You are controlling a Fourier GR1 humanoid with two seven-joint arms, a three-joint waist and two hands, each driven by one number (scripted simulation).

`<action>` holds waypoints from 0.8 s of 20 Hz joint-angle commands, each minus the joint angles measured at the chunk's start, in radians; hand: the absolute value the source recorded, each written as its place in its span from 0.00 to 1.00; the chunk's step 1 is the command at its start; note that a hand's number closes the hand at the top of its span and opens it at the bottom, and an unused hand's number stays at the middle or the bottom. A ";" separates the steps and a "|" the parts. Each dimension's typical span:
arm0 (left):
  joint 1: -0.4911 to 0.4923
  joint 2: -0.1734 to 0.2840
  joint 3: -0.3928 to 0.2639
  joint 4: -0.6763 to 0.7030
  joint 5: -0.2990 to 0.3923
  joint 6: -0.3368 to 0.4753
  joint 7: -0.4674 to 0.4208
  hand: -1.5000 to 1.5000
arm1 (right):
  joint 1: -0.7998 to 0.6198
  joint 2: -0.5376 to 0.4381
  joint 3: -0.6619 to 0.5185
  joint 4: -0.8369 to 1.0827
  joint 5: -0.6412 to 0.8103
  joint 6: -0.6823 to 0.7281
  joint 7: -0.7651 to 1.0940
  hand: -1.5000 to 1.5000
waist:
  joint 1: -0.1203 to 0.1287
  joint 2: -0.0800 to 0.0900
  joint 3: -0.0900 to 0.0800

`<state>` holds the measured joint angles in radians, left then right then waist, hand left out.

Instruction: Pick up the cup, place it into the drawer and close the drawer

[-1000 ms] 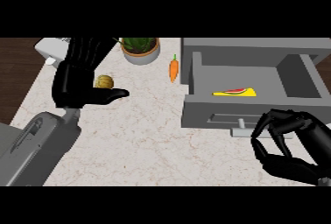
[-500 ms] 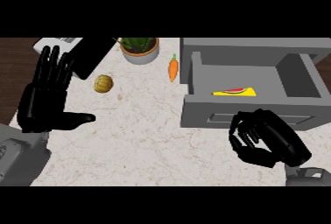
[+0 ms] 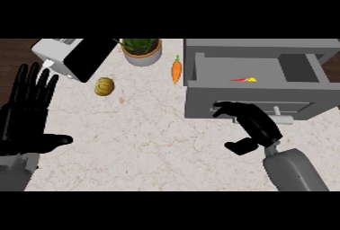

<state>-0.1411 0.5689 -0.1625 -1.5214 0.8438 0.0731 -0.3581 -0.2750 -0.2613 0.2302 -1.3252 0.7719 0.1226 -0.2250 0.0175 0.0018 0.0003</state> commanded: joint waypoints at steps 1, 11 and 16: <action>-0.014 -0.034 0.042 0.064 -0.023 -0.034 -0.009 0.00 | -0.130 0.044 -0.012 0.235 0.062 -0.045 -0.042 0.00 | -0.006 0.002 0.000; 0.079 -0.046 0.117 0.095 -0.045 -0.206 -0.042 0.00 | -0.420 0.063 -0.171 0.726 0.033 -0.110 -0.220 0.00 | 0.009 0.006 0.000; 0.018 -0.018 0.151 0.093 -0.021 -0.201 0.034 0.00 | -0.582 0.013 -0.246 0.932 0.006 -0.074 -0.290 0.00 | 0.022 0.012 0.001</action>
<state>-0.0998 0.5475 -0.0264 -1.4329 0.8218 -0.1237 -0.3519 -0.7322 -0.2218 0.0390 -0.5643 0.7906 0.0259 -0.4973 0.0305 0.0000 -0.0030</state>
